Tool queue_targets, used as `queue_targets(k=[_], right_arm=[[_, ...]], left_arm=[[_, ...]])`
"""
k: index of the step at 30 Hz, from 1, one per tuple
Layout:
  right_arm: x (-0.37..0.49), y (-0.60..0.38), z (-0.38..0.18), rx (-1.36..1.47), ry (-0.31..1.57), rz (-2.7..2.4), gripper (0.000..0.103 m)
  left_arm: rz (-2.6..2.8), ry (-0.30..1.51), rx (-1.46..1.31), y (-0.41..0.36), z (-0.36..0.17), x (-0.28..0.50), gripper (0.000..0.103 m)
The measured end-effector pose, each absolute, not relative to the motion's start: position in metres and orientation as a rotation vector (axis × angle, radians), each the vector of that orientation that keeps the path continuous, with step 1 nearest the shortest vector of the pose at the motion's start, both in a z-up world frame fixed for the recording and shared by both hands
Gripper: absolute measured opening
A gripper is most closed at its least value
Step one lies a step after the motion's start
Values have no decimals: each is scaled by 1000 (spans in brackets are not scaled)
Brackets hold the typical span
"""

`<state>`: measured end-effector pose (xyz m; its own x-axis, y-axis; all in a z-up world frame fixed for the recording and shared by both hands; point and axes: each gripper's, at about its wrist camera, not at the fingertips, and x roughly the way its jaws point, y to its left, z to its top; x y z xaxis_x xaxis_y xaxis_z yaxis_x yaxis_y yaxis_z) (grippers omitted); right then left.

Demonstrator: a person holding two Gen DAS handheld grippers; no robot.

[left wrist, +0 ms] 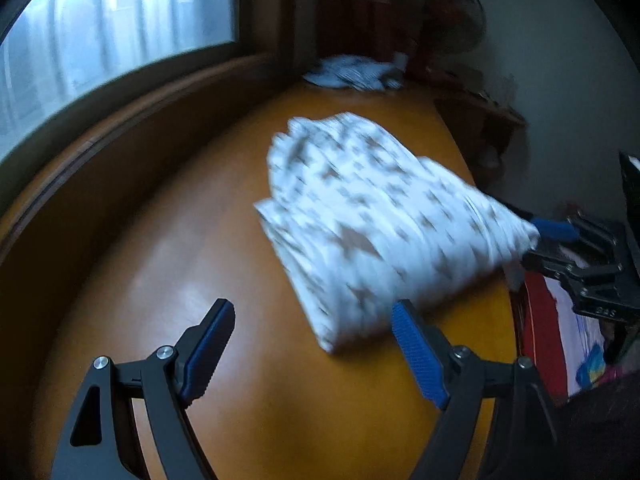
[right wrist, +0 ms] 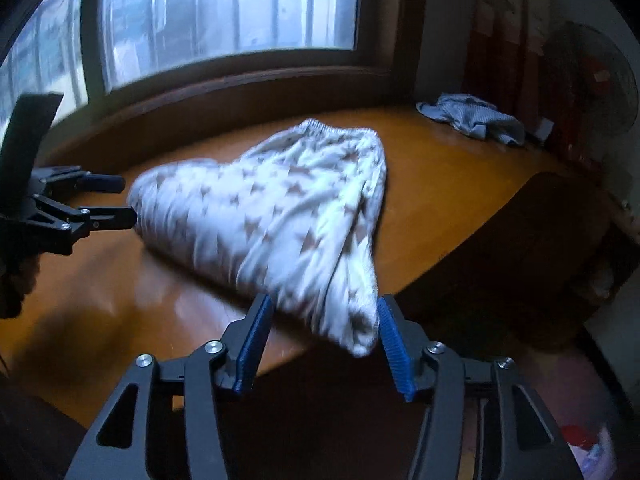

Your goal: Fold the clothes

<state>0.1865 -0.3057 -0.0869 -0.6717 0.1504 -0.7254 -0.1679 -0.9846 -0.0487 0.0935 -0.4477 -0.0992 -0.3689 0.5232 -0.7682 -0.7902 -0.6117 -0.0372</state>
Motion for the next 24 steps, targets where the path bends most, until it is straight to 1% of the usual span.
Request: queue_targets(k=[4,7,11,15,16,17,18,19,20,22,23,24], right_arm=[[184,-303,-97,-1200,32,2695,55],[181,-298,-102,-1203,29,2685,55],[171,-300,-107,-1193,-50,2702,55],[161,-301,-112,-1184,-77,2726,55],[160,-301,-112,-1177,-67,2732,55],[160,-301,-112,-1169,-56,2739,55],[159,-301,-113,-1162,-46,2745,55],[159,-301,-113,-1155,-35,2751,52],[160,-301,-112,-1148,-23,2756,49],[163,-301,-109,-1139,-10,2770,35],[165,-301,-107,-1135,-5,2779,31],[166,-301,-104,-1133,2,2793,24]], left_arm=[[2013,524,-969,-427,-117,104,80],[2012,557,-943,-416,-121,106,80],[2020,615,-911,-401,-128,106,80],[2016,604,-907,-397,-129,106,80],[2019,610,-906,-396,-128,107,77],[2022,616,-905,-396,-128,108,67],[2026,621,-905,-396,-127,109,64],[2028,622,-902,-396,-126,111,62],[2030,621,-899,-395,-125,112,55],[2030,607,-899,-397,-122,115,50],[2027,590,-907,-401,-119,116,48],[2023,573,-912,-403,-115,117,47]])
